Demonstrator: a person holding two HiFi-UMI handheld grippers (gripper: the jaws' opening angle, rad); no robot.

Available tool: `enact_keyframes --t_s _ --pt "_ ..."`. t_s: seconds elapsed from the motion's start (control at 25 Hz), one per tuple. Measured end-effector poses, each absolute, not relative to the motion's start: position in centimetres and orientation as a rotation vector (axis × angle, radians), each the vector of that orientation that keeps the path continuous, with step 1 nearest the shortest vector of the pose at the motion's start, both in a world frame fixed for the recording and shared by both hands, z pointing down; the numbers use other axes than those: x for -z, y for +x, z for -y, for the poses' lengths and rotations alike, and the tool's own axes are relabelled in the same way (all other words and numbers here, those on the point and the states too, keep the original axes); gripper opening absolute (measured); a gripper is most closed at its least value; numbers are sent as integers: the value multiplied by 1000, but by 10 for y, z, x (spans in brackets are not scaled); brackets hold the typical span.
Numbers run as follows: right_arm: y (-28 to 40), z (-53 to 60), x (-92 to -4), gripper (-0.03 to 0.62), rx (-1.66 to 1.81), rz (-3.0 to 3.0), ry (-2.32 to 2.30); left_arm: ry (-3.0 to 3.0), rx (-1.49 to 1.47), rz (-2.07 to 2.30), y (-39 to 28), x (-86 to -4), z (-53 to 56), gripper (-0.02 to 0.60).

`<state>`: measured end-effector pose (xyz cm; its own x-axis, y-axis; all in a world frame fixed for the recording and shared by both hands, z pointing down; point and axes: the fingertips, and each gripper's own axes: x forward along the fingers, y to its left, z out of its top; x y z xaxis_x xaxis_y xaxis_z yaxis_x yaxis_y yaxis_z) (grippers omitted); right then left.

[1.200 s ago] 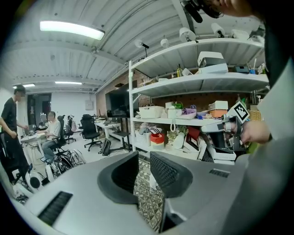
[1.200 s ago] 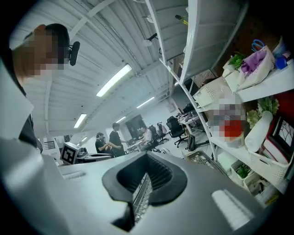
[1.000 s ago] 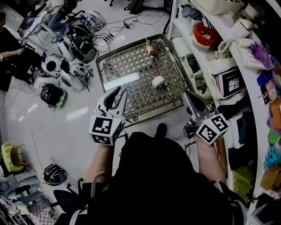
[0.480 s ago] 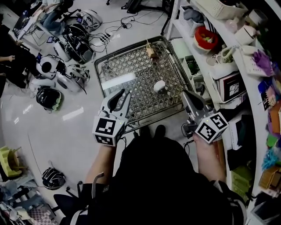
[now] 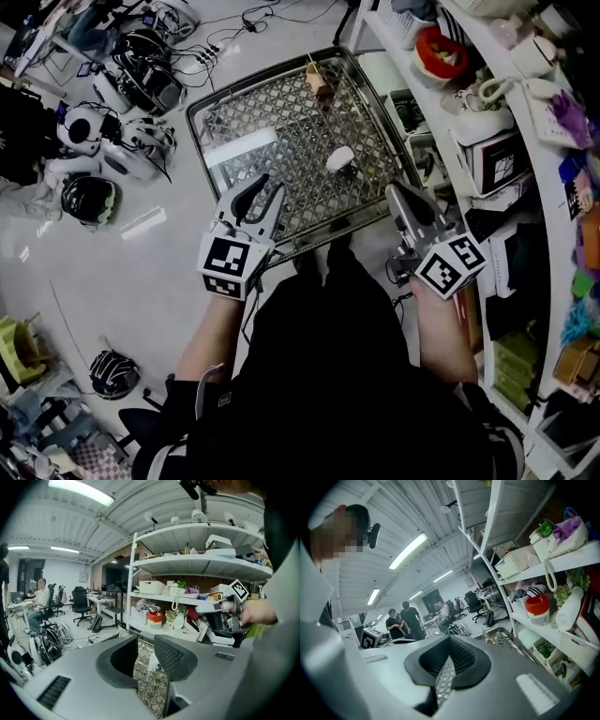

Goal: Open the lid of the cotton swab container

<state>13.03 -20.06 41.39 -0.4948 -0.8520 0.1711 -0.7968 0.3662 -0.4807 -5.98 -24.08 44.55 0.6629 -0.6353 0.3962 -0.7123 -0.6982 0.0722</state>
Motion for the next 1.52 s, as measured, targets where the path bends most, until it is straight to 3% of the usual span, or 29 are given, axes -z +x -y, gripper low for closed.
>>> enact_keyframes --t_s 0.92,1.04,1.52 --pt "148 230 -507 9 1023 -2529 -1463 2631 -594 904 13 -554 265 174" --pt "153 231 -520 9 1037 -2512 -1478 2634 -604 875 26 -578 266 219" --pt "150 226 -554 9 1119 -2464 -1495 2640 -756 832 50 -658 280 259"
